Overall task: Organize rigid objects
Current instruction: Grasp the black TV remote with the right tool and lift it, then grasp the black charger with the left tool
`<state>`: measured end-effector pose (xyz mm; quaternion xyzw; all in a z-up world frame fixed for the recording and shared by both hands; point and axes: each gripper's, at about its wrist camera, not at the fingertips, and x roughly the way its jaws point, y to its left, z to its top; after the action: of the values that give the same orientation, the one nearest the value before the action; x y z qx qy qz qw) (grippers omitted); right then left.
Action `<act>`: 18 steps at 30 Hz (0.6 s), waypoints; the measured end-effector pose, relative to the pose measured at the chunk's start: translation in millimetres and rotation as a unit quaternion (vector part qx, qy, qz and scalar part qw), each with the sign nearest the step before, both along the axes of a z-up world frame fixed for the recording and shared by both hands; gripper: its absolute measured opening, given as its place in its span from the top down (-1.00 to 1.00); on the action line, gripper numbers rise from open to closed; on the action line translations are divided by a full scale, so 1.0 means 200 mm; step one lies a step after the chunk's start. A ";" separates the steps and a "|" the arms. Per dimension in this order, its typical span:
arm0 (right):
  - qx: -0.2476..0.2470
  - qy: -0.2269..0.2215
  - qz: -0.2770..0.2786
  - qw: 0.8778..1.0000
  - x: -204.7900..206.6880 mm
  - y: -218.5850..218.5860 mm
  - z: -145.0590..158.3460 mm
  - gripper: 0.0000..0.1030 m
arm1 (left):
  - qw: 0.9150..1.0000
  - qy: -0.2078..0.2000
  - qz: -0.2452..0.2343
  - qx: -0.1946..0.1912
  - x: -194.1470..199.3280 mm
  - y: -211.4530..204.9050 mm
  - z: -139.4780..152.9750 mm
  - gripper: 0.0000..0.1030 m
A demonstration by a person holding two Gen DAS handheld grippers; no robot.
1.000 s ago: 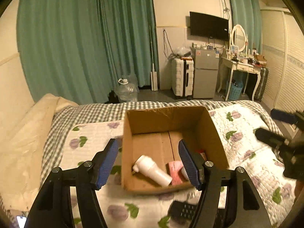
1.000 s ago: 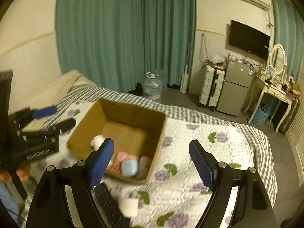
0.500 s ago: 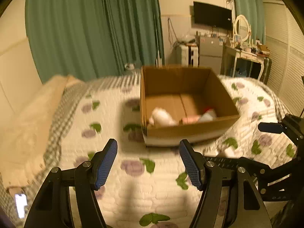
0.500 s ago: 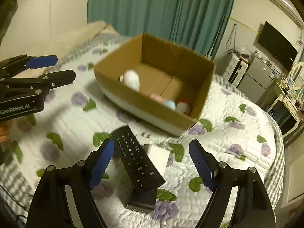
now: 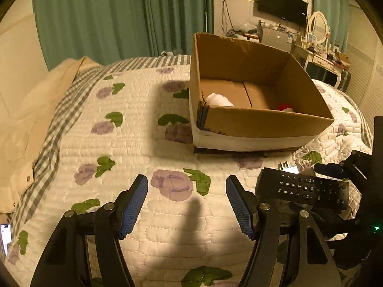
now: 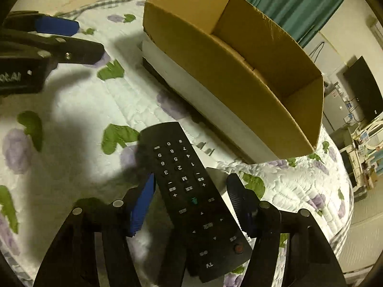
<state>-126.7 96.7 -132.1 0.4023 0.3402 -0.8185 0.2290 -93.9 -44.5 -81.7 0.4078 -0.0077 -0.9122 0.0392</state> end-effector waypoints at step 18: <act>-0.066 0.004 -0.064 0.996 0.12 0.20 0.26 0.19 | 1.000 0.002 -0.015 -0.018 0.10 0.14 0.14 -0.37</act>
<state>-101.7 136.3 -79.1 0.4039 0.2596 -0.8539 0.2008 -74.3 -16.4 -54.6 0.4048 -0.0302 -0.9133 0.0326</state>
